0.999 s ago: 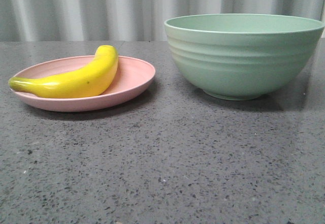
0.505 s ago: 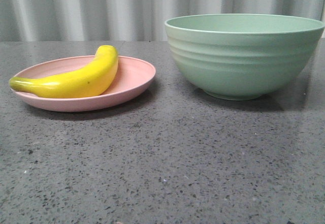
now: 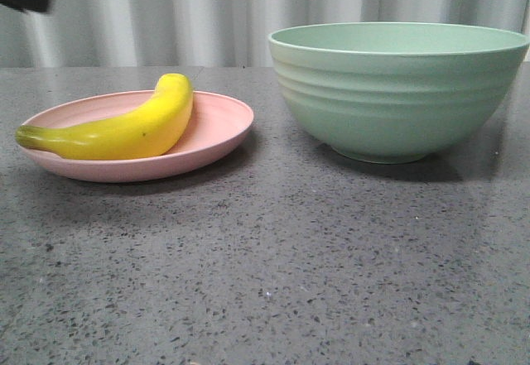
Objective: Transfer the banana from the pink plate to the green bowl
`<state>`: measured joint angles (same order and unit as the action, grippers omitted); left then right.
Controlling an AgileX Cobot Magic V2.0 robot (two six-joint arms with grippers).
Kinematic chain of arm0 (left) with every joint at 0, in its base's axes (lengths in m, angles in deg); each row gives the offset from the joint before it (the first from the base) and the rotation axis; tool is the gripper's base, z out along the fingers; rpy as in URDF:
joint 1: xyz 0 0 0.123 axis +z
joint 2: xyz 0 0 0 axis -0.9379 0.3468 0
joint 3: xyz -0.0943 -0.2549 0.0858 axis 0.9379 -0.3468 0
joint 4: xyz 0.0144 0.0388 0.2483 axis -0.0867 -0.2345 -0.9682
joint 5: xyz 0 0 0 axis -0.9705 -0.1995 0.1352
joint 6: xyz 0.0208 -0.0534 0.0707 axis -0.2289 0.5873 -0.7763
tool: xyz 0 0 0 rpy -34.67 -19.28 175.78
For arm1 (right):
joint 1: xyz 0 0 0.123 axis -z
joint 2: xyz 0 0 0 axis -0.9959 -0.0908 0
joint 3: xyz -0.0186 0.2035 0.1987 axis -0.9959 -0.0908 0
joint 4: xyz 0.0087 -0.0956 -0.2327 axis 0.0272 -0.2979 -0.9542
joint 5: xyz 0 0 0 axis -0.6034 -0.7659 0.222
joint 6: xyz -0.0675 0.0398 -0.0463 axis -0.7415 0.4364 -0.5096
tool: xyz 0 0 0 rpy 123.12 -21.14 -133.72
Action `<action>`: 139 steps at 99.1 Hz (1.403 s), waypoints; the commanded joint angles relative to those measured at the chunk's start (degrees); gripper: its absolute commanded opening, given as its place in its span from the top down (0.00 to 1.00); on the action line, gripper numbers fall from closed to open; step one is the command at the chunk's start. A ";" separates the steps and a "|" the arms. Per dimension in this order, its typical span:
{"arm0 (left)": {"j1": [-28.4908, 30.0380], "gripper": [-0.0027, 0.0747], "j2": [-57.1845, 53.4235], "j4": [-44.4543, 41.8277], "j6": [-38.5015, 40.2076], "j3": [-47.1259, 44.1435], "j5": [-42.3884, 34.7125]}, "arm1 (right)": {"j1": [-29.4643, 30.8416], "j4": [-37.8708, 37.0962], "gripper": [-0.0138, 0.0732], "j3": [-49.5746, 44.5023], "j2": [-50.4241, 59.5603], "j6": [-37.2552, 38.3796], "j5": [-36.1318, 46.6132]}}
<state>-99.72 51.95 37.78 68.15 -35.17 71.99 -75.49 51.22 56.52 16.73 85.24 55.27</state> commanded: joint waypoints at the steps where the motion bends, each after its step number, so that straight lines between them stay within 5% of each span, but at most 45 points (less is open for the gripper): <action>1: -2.57 0.37 3.25 0.52 -0.02 3.65 -2.72 | 0.02 -0.05 0.91 1.53 -0.84 -0.23 4.86; 78: -6.09 0.35 21.65 -2.68 -0.02 8.54 -2.79 | 0.02 -0.05 0.91 1.53 -0.84 -0.23 4.98; 139: -6.09 0.74 21.54 -2.68 -0.02 8.54 -2.97 | 0.02 -0.05 0.91 1.53 -0.84 -0.23 2.44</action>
<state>-105.68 75.13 35.05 68.15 -28.57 72.28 -75.49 51.22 56.42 16.73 85.24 54.93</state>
